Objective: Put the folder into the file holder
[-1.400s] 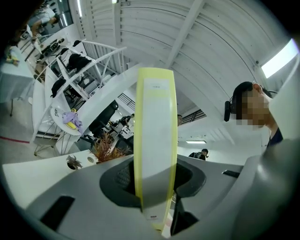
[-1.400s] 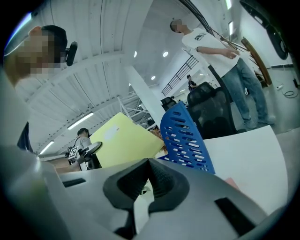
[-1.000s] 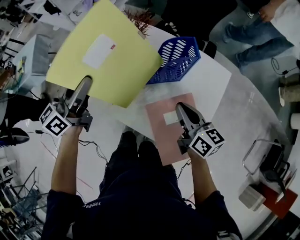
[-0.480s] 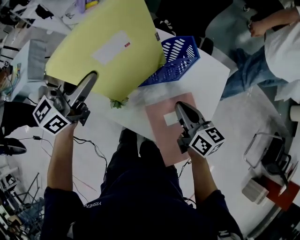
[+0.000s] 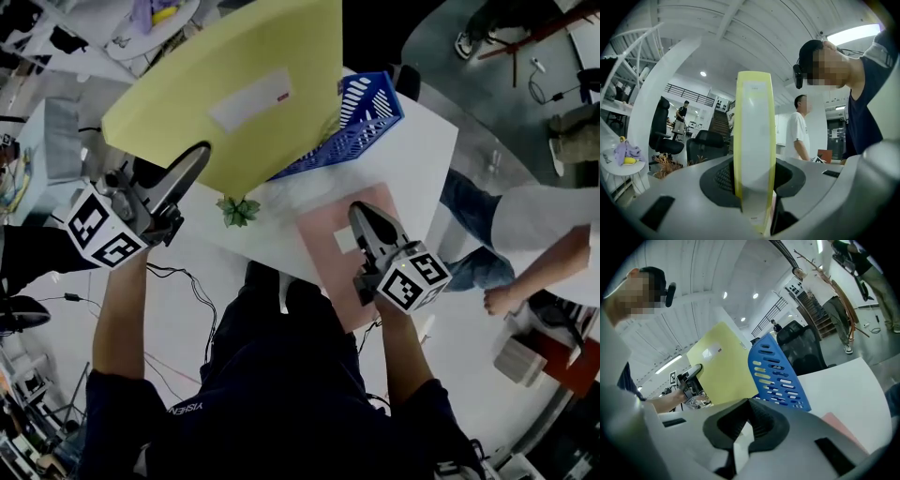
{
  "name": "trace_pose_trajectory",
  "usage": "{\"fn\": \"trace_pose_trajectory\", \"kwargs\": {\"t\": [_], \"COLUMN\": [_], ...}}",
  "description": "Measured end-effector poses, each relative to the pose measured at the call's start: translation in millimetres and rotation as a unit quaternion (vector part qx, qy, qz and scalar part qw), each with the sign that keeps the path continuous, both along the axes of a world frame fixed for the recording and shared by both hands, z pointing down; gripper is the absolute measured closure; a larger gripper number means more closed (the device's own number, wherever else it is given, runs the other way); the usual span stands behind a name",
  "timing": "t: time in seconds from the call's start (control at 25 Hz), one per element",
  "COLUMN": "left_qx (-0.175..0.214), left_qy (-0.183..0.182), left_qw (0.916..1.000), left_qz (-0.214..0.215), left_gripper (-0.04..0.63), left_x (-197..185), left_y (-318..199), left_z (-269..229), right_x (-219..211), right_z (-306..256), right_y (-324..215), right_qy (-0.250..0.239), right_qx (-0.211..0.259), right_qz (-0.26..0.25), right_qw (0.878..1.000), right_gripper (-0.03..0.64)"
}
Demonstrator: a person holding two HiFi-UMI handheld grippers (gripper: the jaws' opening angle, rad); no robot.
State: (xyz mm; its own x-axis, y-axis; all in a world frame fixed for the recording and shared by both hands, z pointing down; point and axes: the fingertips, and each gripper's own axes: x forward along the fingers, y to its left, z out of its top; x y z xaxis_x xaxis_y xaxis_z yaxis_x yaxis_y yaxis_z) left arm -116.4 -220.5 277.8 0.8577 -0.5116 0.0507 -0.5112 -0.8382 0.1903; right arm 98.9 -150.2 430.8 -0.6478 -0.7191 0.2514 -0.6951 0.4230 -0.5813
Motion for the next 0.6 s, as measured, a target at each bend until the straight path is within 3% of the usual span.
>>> {"fn": "trace_pose_trajectory", "kwargs": {"t": [0.6], "left_qx": [0.023], "left_qy": [-0.018], "left_qw": [0.9964], "left_qz": [0.079], "left_gripper": [0.430], "left_x": [37.8], "left_y": [-31.0], "left_z": [1.3], "right_x": [-0.2], "right_z": [9.4], "right_y": [-7.0], "right_qy": [0.003], "right_qx": [-0.018], "right_qz": [0.051], "right_qw": [0.999], "right_gripper": [0.612]}}
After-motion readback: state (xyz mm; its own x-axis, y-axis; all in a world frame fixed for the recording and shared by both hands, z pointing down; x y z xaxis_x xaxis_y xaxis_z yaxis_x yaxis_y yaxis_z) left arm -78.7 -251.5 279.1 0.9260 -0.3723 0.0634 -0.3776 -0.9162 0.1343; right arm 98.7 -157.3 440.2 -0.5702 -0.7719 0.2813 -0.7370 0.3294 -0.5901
